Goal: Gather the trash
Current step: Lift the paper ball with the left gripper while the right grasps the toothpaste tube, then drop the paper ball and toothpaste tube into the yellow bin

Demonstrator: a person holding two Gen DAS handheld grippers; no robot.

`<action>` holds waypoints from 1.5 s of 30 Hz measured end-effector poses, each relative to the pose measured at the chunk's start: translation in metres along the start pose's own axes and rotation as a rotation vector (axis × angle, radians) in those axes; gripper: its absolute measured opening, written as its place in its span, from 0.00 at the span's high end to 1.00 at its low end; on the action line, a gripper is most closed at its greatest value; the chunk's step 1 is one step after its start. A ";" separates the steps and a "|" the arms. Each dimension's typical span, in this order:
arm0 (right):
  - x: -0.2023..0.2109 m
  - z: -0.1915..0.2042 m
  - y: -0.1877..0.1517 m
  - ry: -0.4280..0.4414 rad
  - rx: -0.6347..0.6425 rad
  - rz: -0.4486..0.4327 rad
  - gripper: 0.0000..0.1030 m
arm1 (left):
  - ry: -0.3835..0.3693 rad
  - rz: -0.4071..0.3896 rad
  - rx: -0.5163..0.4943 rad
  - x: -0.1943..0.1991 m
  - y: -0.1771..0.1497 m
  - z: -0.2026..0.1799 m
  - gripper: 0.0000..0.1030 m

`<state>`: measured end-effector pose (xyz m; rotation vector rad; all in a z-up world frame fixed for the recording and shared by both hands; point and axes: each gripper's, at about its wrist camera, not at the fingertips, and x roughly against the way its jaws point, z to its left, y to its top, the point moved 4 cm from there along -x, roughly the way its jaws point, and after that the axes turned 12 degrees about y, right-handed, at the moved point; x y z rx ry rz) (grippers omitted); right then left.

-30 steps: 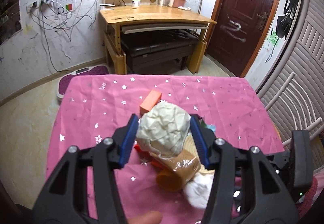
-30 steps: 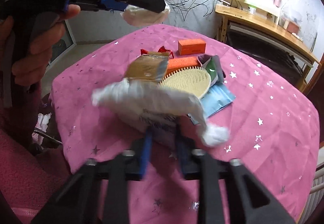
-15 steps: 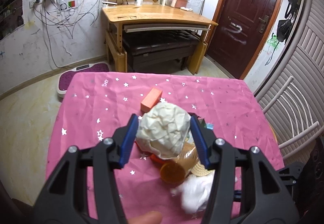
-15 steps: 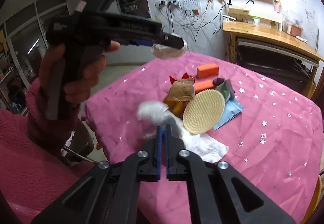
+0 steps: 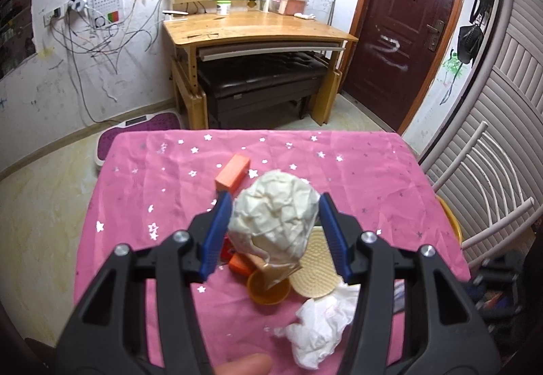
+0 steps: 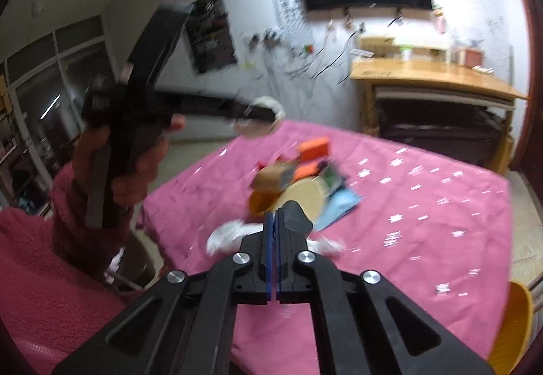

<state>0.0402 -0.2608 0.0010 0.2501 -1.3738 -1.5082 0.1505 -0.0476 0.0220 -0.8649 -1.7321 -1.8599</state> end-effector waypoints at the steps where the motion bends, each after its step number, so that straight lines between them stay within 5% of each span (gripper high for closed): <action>1: 0.008 -0.004 0.002 -0.010 -0.007 -0.017 1.00 | -0.007 0.000 -0.003 0.000 0.001 -0.004 0.51; 13: 0.118 -0.101 -0.010 -0.263 -0.156 -0.205 1.00 | -0.090 0.036 -0.105 -0.015 0.014 -0.089 0.51; 17: 0.140 -0.135 -0.028 -0.279 -0.217 -0.229 1.00 | -0.134 0.051 -0.157 -0.021 0.017 -0.135 0.51; 21: 0.127 -0.124 -0.044 -0.134 -0.125 -0.122 1.00 | -0.157 0.060 -0.203 -0.027 0.015 -0.170 0.51; 27: 0.078 -0.118 -0.065 -0.123 -0.050 0.077 1.00 | -0.150 0.085 -0.228 -0.040 0.013 -0.192 0.51; 33: 0.073 -0.115 -0.085 -0.159 -0.013 0.127 0.99 | -0.151 0.097 -0.241 -0.046 0.012 -0.201 0.51; 34: 0.072 -0.116 -0.085 -0.164 -0.009 0.124 0.96 | -0.150 0.097 -0.245 -0.046 0.011 -0.203 0.51; 35: 0.072 -0.116 -0.086 -0.167 -0.006 0.123 0.78 | -0.150 0.098 -0.248 -0.047 0.011 -0.204 0.51; 36: 0.072 -0.116 -0.086 -0.171 -0.002 0.126 0.30 | -0.151 0.099 -0.250 -0.047 0.010 -0.203 0.51; 37: 0.072 -0.116 -0.087 -0.175 0.005 0.126 0.07 | -0.151 0.099 -0.251 -0.047 0.010 -0.204 0.51; 43: 0.058 -0.114 -0.092 -0.184 0.034 0.186 0.07 | -0.151 0.101 -0.258 -0.047 0.008 -0.208 0.51; 45: 0.050 -0.114 -0.095 -0.182 0.039 0.215 0.21 | -0.154 0.103 -0.265 -0.048 0.009 -0.215 0.51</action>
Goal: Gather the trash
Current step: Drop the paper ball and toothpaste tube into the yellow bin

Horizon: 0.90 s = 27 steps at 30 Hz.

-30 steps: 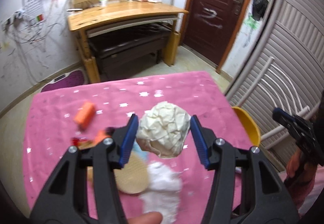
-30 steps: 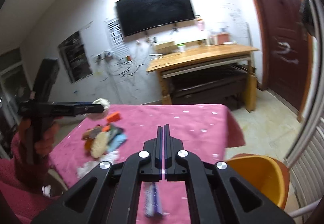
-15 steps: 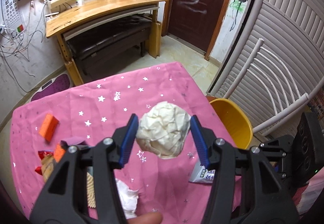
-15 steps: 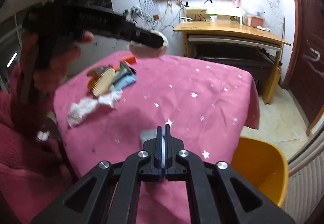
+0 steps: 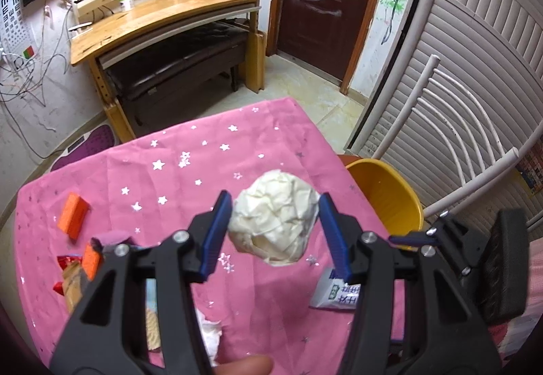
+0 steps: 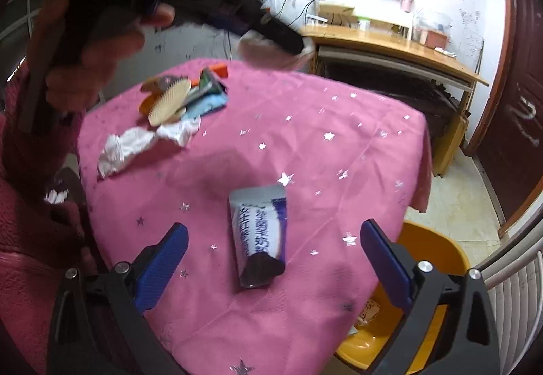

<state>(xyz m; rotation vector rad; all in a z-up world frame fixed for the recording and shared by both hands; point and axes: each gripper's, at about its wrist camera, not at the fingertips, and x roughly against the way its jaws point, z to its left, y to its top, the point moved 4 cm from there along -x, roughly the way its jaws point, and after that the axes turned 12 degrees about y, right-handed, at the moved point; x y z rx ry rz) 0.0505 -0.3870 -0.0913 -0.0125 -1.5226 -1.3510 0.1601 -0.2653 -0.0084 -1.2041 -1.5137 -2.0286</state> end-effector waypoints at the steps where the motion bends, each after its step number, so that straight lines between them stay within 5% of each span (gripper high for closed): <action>1: -0.006 0.001 -0.001 -0.008 0.010 0.020 0.33 | -0.004 0.001 -0.007 -0.001 0.002 -0.004 0.51; 2: -0.014 0.000 -0.002 -0.026 0.018 0.046 0.51 | -0.007 0.002 -0.014 -0.002 0.005 -0.008 0.51; 5: -0.017 0.000 -0.003 -0.015 0.038 0.031 0.70 | -0.020 0.011 -0.032 -0.007 0.018 -0.027 0.51; 10: 0.001 -0.018 -0.009 -0.012 0.011 -0.029 0.72 | -0.035 0.041 -0.044 -0.023 0.039 -0.057 0.51; 15: 0.049 -0.086 -0.029 -0.103 -0.205 -0.171 0.72 | -0.046 0.086 -0.080 -0.051 0.048 -0.095 0.51; 20: 0.062 -0.138 -0.061 -0.173 -0.386 -0.197 0.72 | -0.081 0.156 -0.120 -0.084 0.045 -0.135 0.50; 22: 0.062 -0.149 -0.072 -0.195 -0.429 -0.183 0.71 | -0.110 0.188 -0.134 -0.096 0.043 -0.148 0.38; 25: 0.059 -0.161 -0.084 -0.207 -0.470 -0.166 0.69 | -0.121 0.210 -0.146 -0.108 0.043 -0.164 0.33; 27: 0.054 -0.164 -0.089 -0.218 -0.484 -0.143 0.58 | -0.115 0.216 -0.145 -0.110 0.043 -0.168 0.24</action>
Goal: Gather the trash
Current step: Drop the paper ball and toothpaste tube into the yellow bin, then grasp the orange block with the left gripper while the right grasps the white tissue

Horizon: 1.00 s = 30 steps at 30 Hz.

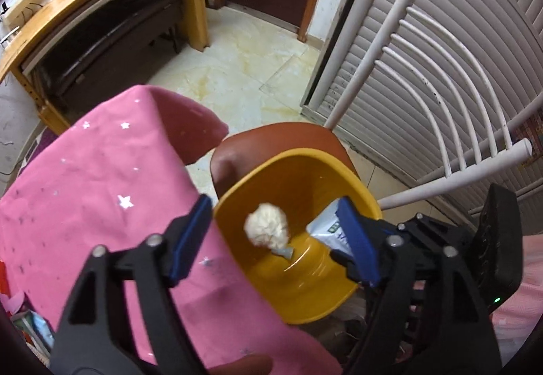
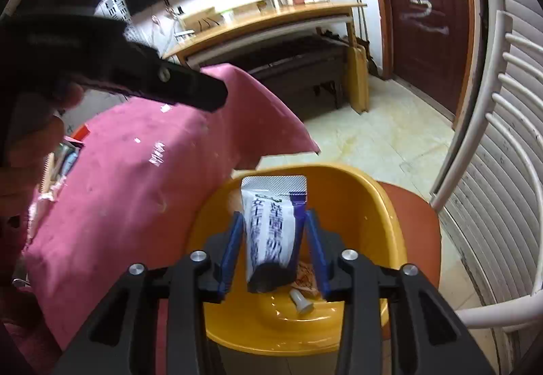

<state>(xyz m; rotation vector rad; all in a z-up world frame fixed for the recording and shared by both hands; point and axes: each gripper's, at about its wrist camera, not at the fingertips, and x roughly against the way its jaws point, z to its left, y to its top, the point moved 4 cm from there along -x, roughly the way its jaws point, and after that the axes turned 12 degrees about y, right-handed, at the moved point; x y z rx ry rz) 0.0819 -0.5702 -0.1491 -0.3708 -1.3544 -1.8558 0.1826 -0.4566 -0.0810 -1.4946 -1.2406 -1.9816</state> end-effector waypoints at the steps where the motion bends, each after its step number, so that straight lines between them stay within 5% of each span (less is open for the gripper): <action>1: -0.002 -0.002 0.000 -0.007 -0.005 0.005 0.52 | 0.002 -0.004 0.002 0.001 0.000 -0.001 0.23; 3: -0.003 -0.005 0.000 0.001 -0.020 -0.002 0.32 | 0.006 -0.013 -0.007 0.004 -0.001 -0.002 0.23; 4: -0.002 -0.006 0.000 0.001 -0.022 -0.004 0.30 | 0.016 -0.020 -0.004 0.008 -0.003 0.000 0.23; 17: 0.005 0.032 0.026 0.002 -0.001 -0.061 0.18 | 0.000 -0.127 0.119 0.063 -0.034 0.073 0.19; 30: 0.004 0.127 0.063 0.071 0.084 -0.141 0.10 | 0.176 -0.212 0.219 0.112 -0.070 0.197 0.14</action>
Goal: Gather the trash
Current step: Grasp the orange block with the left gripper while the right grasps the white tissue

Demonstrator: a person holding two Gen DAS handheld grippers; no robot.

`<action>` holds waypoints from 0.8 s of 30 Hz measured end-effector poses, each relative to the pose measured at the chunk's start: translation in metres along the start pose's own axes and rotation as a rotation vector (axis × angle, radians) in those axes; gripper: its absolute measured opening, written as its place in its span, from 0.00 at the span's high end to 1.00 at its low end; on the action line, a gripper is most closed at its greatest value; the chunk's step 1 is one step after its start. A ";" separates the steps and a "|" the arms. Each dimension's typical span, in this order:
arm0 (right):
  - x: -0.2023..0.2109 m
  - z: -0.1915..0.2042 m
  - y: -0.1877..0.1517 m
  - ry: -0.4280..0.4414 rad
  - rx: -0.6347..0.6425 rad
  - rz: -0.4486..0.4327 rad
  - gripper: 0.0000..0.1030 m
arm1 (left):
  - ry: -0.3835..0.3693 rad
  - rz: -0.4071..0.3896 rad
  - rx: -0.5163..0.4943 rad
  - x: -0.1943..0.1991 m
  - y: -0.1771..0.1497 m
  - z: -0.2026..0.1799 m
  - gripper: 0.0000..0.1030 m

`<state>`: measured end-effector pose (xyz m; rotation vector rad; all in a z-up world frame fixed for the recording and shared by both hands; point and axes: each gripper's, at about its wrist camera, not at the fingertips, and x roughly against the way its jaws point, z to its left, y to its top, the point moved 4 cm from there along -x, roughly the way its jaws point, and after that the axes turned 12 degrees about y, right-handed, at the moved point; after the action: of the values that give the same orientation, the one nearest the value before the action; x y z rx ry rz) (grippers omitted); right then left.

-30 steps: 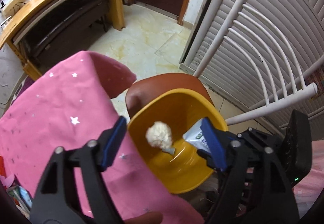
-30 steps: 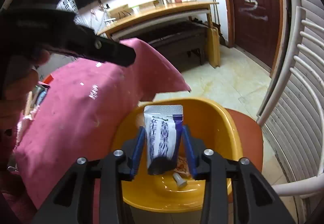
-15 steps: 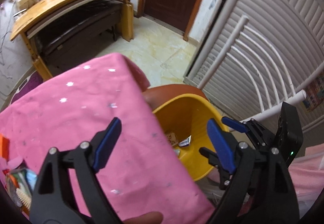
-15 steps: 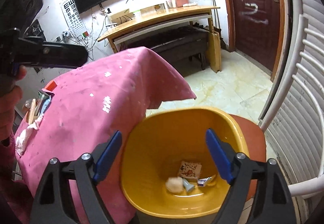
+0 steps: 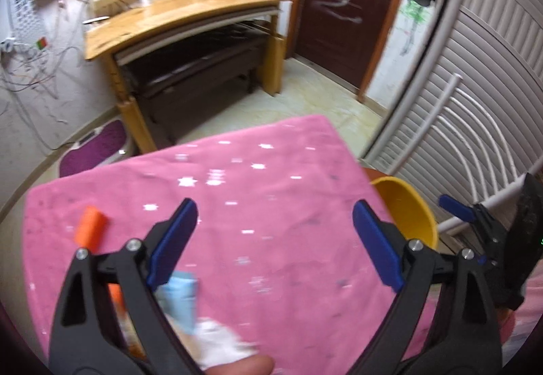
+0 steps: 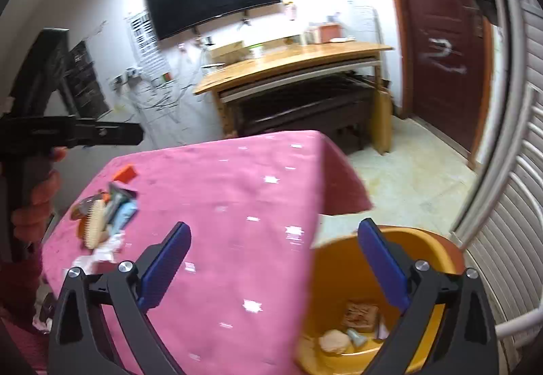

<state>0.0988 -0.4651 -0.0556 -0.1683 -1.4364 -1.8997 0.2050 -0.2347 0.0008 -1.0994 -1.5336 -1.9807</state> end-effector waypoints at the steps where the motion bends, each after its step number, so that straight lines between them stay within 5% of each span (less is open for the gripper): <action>1: -0.004 0.009 0.002 0.009 0.013 0.004 0.10 | 0.010 -0.004 0.005 0.001 -0.001 0.008 0.14; 13: -0.064 0.124 0.008 0.194 0.175 0.117 0.08 | 0.162 0.008 0.109 -0.009 -0.014 0.134 0.14; 24: -0.119 0.203 -0.034 0.365 0.316 0.346 0.08 | 0.192 0.082 0.138 -0.050 -0.027 0.185 0.14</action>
<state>0.0992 -0.2280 -0.0686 0.0752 -1.3334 -1.3261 0.2782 -0.0602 -0.0391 -0.8757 -1.4754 -1.8381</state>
